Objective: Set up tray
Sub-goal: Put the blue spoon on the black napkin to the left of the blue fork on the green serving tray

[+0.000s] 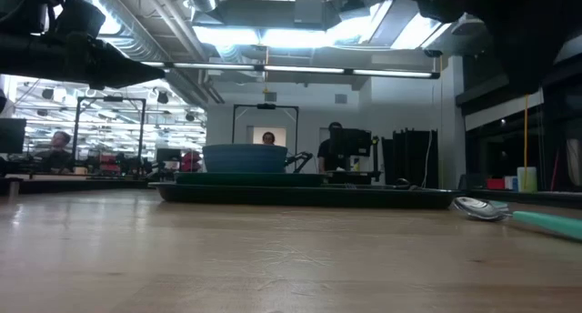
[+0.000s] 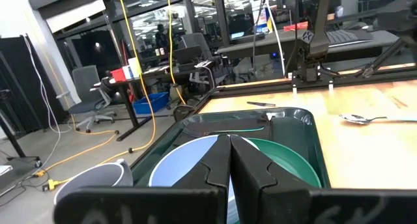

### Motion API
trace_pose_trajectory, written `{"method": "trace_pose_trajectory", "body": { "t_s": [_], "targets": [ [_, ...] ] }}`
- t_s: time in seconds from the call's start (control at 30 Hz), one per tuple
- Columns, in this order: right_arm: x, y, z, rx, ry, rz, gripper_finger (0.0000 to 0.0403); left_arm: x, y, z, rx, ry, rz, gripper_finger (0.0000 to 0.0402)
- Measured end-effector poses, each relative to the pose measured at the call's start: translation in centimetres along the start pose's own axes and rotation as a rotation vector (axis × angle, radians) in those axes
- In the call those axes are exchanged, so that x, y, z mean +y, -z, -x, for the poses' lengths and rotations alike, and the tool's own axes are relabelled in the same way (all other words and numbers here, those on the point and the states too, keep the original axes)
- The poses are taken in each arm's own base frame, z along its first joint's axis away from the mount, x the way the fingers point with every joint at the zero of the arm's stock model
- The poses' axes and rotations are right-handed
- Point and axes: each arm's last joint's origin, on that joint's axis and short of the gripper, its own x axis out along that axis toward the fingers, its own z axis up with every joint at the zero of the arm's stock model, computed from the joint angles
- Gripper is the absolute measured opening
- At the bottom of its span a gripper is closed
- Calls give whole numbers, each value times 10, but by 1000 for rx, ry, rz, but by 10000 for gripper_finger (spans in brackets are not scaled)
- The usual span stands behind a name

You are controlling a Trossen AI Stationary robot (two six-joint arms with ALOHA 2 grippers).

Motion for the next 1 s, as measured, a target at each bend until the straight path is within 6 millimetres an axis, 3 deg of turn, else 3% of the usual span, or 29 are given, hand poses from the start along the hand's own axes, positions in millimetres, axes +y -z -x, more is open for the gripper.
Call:
{"method": "trace_pose_trajectory", "body": {
  "t_s": [0.23,0.67,0.83,1.0],
  "targets": [
    [-3,-1,0,-72,20,-20,24,0,0,0,0,0,0,4],
    [-5,8,1,-134,22,-89,154,0,0,0,0,0,0,4],
    [-2,13,-8,-148,51,-124,180,0,0,0,0,0,0,4],
    [5,16,-26,-106,97,-171,180,0,0,0,0,0,0,4]
  ]
}}
